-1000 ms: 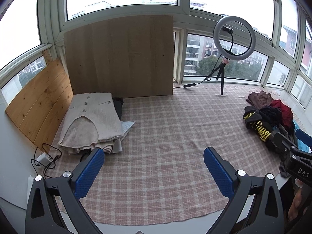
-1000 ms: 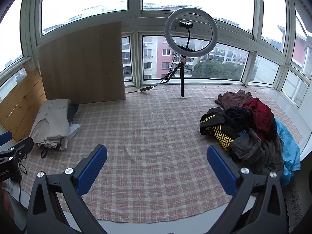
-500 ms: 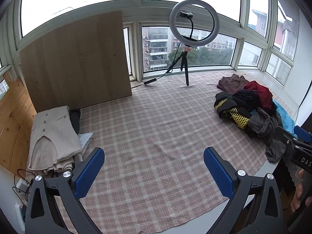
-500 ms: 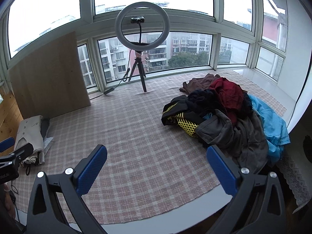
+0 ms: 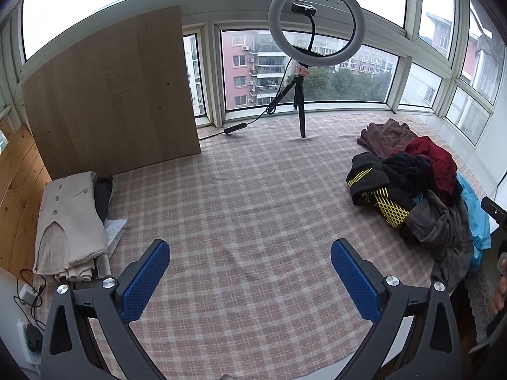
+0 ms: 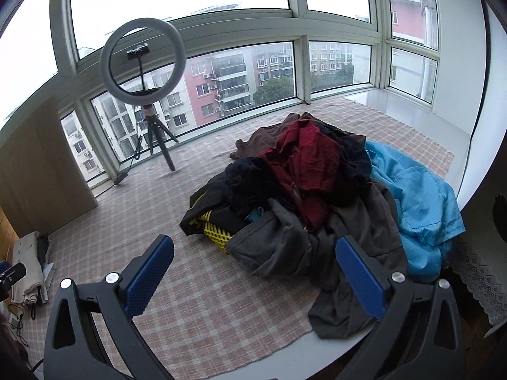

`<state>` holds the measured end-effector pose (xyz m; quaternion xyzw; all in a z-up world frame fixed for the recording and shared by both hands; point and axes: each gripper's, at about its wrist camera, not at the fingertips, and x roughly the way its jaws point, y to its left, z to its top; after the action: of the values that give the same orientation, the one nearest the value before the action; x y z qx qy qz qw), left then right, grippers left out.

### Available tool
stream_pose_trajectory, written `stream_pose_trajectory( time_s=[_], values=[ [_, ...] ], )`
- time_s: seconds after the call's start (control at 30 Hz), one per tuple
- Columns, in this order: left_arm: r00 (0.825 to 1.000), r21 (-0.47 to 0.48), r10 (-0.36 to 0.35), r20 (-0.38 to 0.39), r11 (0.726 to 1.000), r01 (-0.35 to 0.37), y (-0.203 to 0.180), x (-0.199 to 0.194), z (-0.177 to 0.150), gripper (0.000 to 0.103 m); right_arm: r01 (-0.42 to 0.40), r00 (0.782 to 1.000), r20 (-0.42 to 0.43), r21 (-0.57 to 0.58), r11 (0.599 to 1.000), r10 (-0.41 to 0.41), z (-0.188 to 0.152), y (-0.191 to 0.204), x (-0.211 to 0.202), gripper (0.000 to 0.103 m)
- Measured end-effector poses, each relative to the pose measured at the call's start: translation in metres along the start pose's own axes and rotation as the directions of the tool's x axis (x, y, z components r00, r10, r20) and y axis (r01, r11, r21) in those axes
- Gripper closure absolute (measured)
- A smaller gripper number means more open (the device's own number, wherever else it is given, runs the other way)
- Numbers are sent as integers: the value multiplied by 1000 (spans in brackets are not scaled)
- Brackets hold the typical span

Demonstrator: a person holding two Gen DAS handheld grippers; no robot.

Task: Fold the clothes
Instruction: 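Grasp the dark red sweatshirt from the pile with the right gripper and pull it out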

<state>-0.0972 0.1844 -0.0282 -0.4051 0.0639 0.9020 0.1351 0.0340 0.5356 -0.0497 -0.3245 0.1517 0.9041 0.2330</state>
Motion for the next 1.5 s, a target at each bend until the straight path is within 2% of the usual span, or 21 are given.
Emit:
stream_pose_trajectory(
  time_s=[0.2, 0.27, 0.33, 0.5, 0.63, 0.7, 0.73, 0.83, 0.87, 1.0, 1.07, 1.3, 1.4, 1.5],
  values=[
    [1000, -74, 26, -7, 997, -26, -19, 14, 29, 1, -4, 1000, 11, 77, 997, 3, 53, -79, 60, 1],
    [999, -92, 46, -15, 995, -47, -24, 18, 35, 1, -17, 1000, 14, 78, 997, 16, 66, -93, 82, 12],
    [997, -95, 71, -28, 993, -74, -30, 22, 39, 1, -1, 1000, -13, 46, 999, 2, 78, -98, 109, 14],
    [989, -79, 131, -75, 987, -137, -41, 32, 43, 1, -24, 997, -72, -29, 999, 21, 93, -90, 162, 20],
    [984, -80, 135, -113, 986, -144, -44, 39, 43, 1, -54, 994, -104, -72, 996, 46, 96, -79, 188, 30],
    [983, -78, 131, -129, 987, -142, -44, 43, 42, 1, -46, 992, -122, -101, 994, 33, 94, -73, 197, 32],
    [983, -77, 128, -135, 987, -139, -43, 44, 42, 1, -29, 991, -130, -119, 992, 14, 94, -70, 202, 36],
    [983, -61, 115, -141, 990, -125, -40, 45, 42, 1, -10, 987, -158, -133, 991, -11, 90, -70, 213, 76],
    [983, -54, 114, -142, 991, -122, -39, 45, 42, 1, -13, 986, -166, -124, 992, -7, 89, -72, 215, 76],
    [986, -44, 106, -127, 993, -113, -24, 40, 40, 1, -20, 989, -149, -82, 996, 8, 96, -78, 203, 86],
    [987, -55, 107, -117, 992, -114, -12, 36, 40, 1, -16, 993, -115, -72, 997, 8, 105, -77, 188, 91],
    [992, -123, 89, -85, 987, -99, 42, 21, 38, 1, -42, 999, 26, -120, 992, 45, 137, -35, 111, 92],
    [993, -118, 104, -60, 987, -111, 55, 15, 36, 1, -51, 994, 86, -142, 989, 64, 152, -17, 78, 93],
    [994, -114, 97, -48, 988, -102, 64, 11, 33, 1, -51, 984, 154, -218, 975, 86, 159, 22, 45, 93]
  ],
)
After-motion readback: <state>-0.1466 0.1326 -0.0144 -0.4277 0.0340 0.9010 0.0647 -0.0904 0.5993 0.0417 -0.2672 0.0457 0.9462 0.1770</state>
